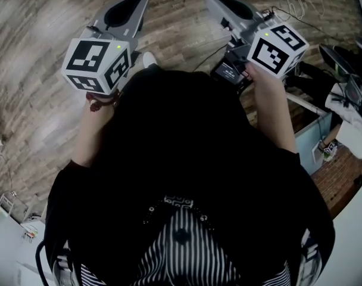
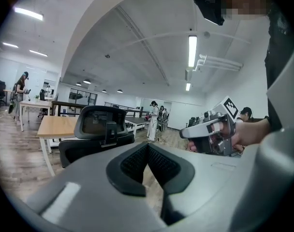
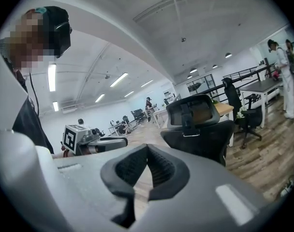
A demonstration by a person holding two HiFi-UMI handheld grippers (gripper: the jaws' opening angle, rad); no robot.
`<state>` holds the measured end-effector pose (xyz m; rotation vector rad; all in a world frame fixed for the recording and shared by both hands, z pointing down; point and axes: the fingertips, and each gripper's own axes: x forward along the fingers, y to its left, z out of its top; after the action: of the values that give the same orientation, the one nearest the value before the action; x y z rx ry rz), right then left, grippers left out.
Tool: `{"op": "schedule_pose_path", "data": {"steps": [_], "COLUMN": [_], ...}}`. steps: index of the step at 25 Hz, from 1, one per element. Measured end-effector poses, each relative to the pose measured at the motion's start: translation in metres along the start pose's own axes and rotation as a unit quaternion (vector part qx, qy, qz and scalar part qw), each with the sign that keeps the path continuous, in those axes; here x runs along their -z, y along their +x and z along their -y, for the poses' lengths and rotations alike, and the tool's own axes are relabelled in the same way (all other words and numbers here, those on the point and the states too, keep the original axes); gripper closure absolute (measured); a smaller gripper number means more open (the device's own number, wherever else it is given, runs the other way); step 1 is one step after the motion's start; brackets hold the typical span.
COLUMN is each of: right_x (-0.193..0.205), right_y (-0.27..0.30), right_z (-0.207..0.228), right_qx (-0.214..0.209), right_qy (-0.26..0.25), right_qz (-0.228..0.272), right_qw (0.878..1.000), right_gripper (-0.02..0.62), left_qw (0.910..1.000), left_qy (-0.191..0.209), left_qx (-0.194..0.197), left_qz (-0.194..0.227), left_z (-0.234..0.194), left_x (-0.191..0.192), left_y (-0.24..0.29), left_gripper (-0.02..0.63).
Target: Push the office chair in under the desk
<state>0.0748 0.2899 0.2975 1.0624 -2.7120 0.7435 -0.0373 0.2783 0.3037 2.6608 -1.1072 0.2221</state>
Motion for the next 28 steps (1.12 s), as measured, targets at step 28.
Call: {"op": "schedule_pose_path", "data": {"steps": [28], "right_x": [-0.041], "right_y": [0.099], "right_z": [0.015], "right_qx": [-0.005], "right_qy": [-0.016], "right_qz": [-0.009], "right_qw": [1.000], "right_gripper": [0.597], "left_qw": [0.9991], "left_qy": [-0.030], "left_qx": [-0.013], "left_qz": [0.028], "left_z": [-0.100], "left_x": [-0.010], "left_y": [0.010], "left_gripper": [0.603]}}
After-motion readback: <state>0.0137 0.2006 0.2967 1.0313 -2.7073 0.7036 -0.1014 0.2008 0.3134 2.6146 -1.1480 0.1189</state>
